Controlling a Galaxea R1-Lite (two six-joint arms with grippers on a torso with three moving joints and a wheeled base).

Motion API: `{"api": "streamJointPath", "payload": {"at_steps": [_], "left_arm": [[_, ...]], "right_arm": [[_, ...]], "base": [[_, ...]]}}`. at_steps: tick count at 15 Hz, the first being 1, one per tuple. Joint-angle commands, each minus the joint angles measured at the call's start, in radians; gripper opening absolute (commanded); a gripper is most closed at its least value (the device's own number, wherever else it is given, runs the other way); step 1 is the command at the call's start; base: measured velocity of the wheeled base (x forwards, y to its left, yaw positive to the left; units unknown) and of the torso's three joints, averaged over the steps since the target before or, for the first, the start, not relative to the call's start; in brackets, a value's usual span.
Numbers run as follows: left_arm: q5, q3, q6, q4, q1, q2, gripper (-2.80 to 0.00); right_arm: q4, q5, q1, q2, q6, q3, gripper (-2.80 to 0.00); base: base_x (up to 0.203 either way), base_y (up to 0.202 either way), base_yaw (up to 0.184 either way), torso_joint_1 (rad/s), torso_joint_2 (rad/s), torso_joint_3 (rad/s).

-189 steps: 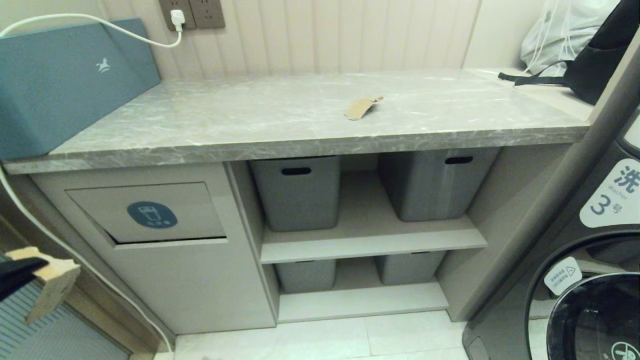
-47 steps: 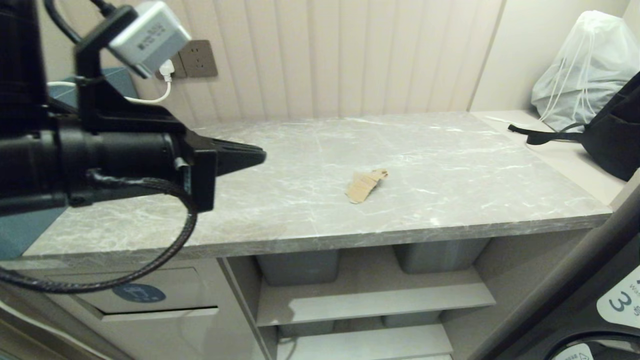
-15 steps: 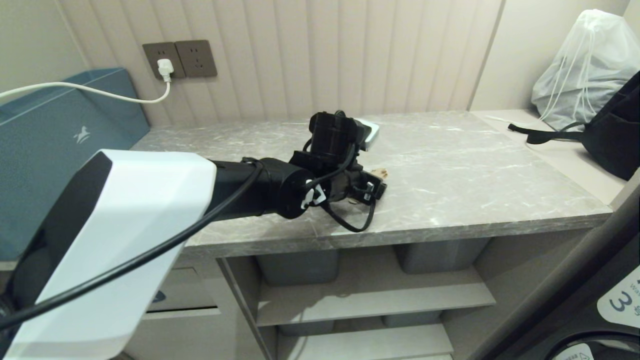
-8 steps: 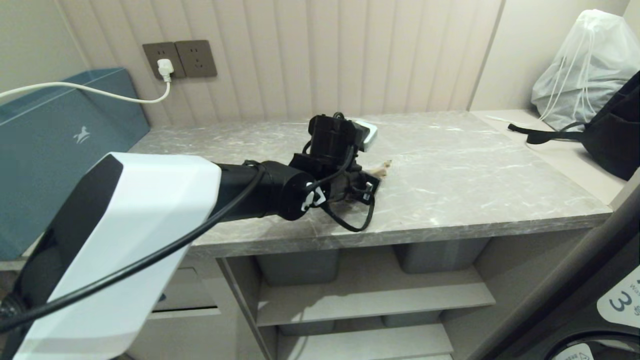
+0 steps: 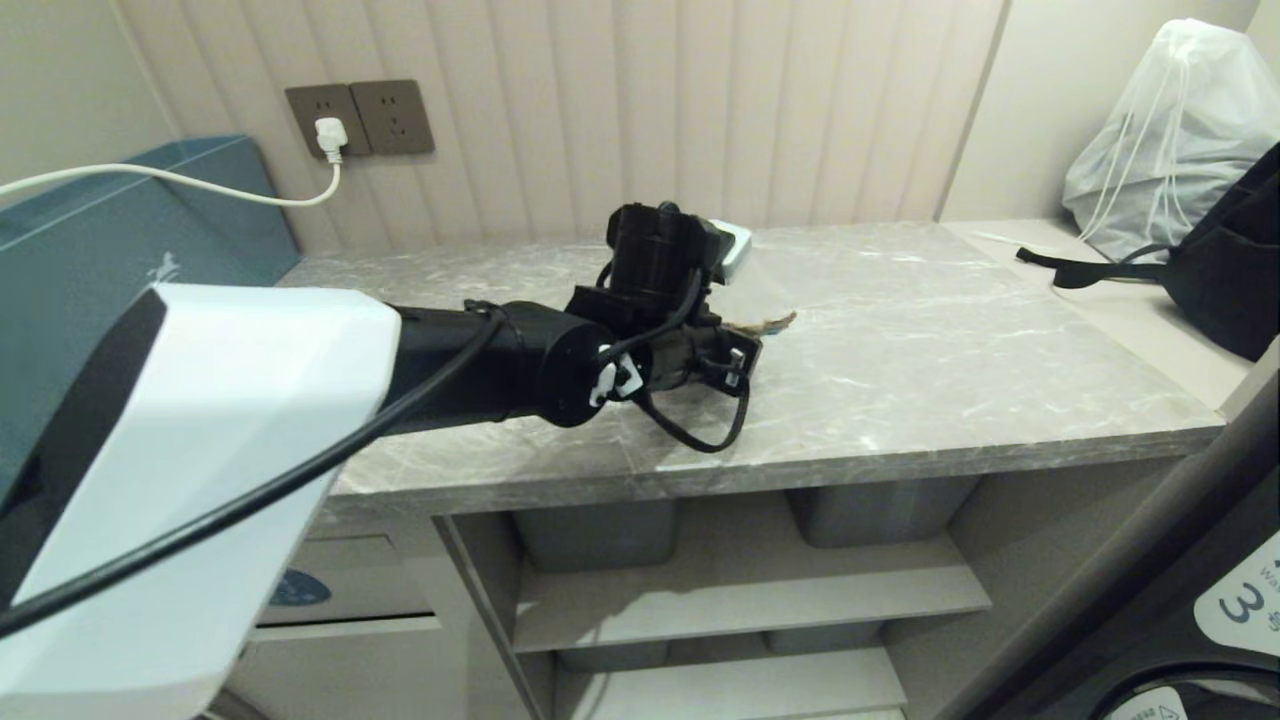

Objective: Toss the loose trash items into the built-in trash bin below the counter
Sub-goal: Pick up the garbage, then put the garbage in the trash can

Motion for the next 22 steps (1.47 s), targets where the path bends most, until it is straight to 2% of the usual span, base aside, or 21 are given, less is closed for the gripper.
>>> {"api": "streamJointPath", "payload": {"at_steps": [1, 3, 5, 7, 9, 11, 13, 16, 18, 19, 22], "left_arm": [[0.002, 0.019, -0.015, 0.005, -0.004, -0.076, -2.80], [0.002, 0.092, -0.064, 0.030, -0.005, -0.265, -2.80], [0.003, 0.218, -0.163, 0.056, 0.002, -0.530, -2.80], [0.001, 0.365, -0.268, 0.083, 0.053, -0.775, -2.80], [-0.025, 0.537, -0.365, 0.127, 0.180, -0.995, -2.80], [-0.078, 0.719, -0.456, 0.173, 0.378, -1.178, -2.80], [-0.113, 0.892, -0.521, 0.201, 0.518, -1.307, -2.80], [-0.120, 1.116, -0.566, 0.215, 0.606, -1.455, -2.80], [-0.079, 1.262, -0.579, 0.214, 0.626, -1.539, -2.80], [-0.057, 1.323, -0.614, 0.213, 0.632, -1.578, -2.80], [-0.002, 1.352, -0.896, 0.258, 0.638, -1.586, -2.80]], "right_arm": [[0.000, 0.000, 0.000, -0.001, 0.000, 0.000, -2.80], [0.000, 0.000, 0.000, -0.001, 0.000, 0.000, -2.80], [0.000, 0.001, 0.000, -0.001, -0.003, 0.000, -2.80], [0.000, 0.002, 0.000, -0.001, -0.003, 0.000, -2.80], [0.000, 0.002, 0.000, -0.001, -0.003, 0.000, -2.80], [0.000, 0.002, 0.000, -0.001, -0.002, 0.000, -2.80], [0.000, 0.002, 0.000, -0.001, -0.002, 0.000, -2.80], [0.000, 0.000, 0.000, -0.001, -0.002, 0.000, -2.80], [0.000, 0.000, 0.000, -0.001, -0.002, 0.000, -2.80], [0.000, 0.000, 0.000, -0.001, -0.002, 0.000, -2.80], [0.000, 0.000, 0.000, -0.001, -0.002, 0.000, -2.80]], "base": [[0.000, 0.000, 0.000, 0.000, 0.00, 0.000], [0.000, 0.000, 0.000, 0.000, 0.00, 0.000], [0.000, 0.000, 0.000, 0.000, 0.00, 0.000], [0.000, 0.000, 0.000, 0.000, 0.00, 0.000], [0.000, 0.000, 0.000, 0.000, 0.00, 0.000], [0.000, 0.000, 0.000, 0.000, 0.00, 0.000], [0.000, 0.000, 0.000, 0.000, 0.00, 0.000], [0.000, 0.000, 0.000, 0.000, 0.00, 0.000], [0.000, 0.000, 0.000, -0.066, 0.15, 0.095], [0.000, 0.000, 0.000, -0.147, 0.37, 0.199], [0.000, 0.000, 0.000, -0.196, 0.45, 0.254]]}}
